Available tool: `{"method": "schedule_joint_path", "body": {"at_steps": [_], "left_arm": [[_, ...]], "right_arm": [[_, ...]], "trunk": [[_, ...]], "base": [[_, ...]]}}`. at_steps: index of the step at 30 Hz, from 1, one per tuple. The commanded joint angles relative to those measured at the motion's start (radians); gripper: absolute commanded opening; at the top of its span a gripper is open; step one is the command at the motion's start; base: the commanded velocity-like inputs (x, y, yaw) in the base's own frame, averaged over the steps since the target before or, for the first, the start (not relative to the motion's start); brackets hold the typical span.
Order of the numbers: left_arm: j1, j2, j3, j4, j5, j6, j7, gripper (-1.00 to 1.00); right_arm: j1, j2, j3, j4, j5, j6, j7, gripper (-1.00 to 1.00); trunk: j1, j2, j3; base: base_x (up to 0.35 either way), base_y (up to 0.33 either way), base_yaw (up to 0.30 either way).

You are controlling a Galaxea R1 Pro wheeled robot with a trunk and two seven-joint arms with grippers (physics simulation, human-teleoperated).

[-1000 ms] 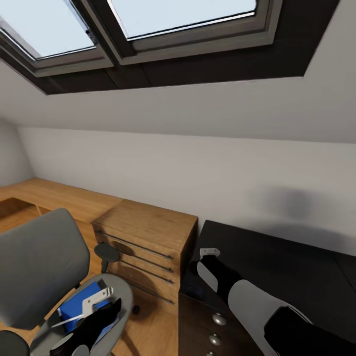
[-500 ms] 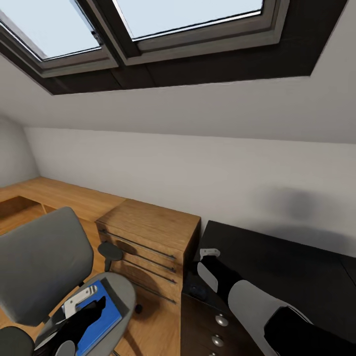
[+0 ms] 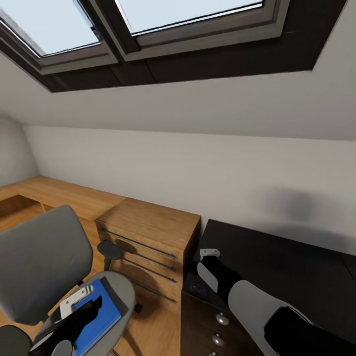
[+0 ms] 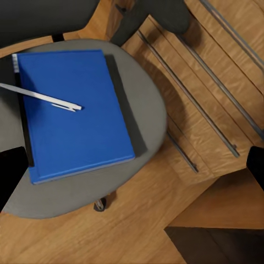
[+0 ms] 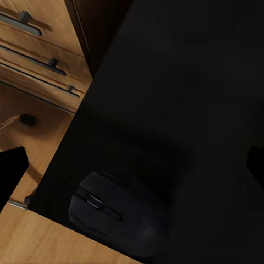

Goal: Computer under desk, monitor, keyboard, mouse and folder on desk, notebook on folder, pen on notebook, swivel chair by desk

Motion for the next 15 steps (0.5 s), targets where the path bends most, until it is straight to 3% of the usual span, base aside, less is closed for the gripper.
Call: {"method": "schedule_joint_path", "body": {"at_steps": [1, 12, 15], "left_arm": [[0.0, 0.0, 0.0, -0.002, 0.01, 0.002, 0.007, 1.0], [0.0, 0.0, -0.001, -0.002, 0.009, 0.002, 0.007, 1.0], [0.0, -0.001, -0.002, -0.002, 0.01, 0.002, 0.007, 1.0]], "right_arm": [[-0.001, 0.0, 0.007, -0.001, -0.007, 0.003, -0.007, 1.0], [-0.001, 0.0, 0.007, 0.001, -0.006, 0.003, -0.007, 1.0], [-0.001, 0.0, 0.007, 0.001, -0.006, 0.003, -0.007, 1.0]], "trunk": [[0.004, -0.008, -0.004], [0.046, -0.085, -0.039], [0.046, -0.085, -0.039]], "base": [[0.0, 0.0, 0.0], [0.0, 0.0, 0.0], [0.0, 0.0, 0.0]]}}
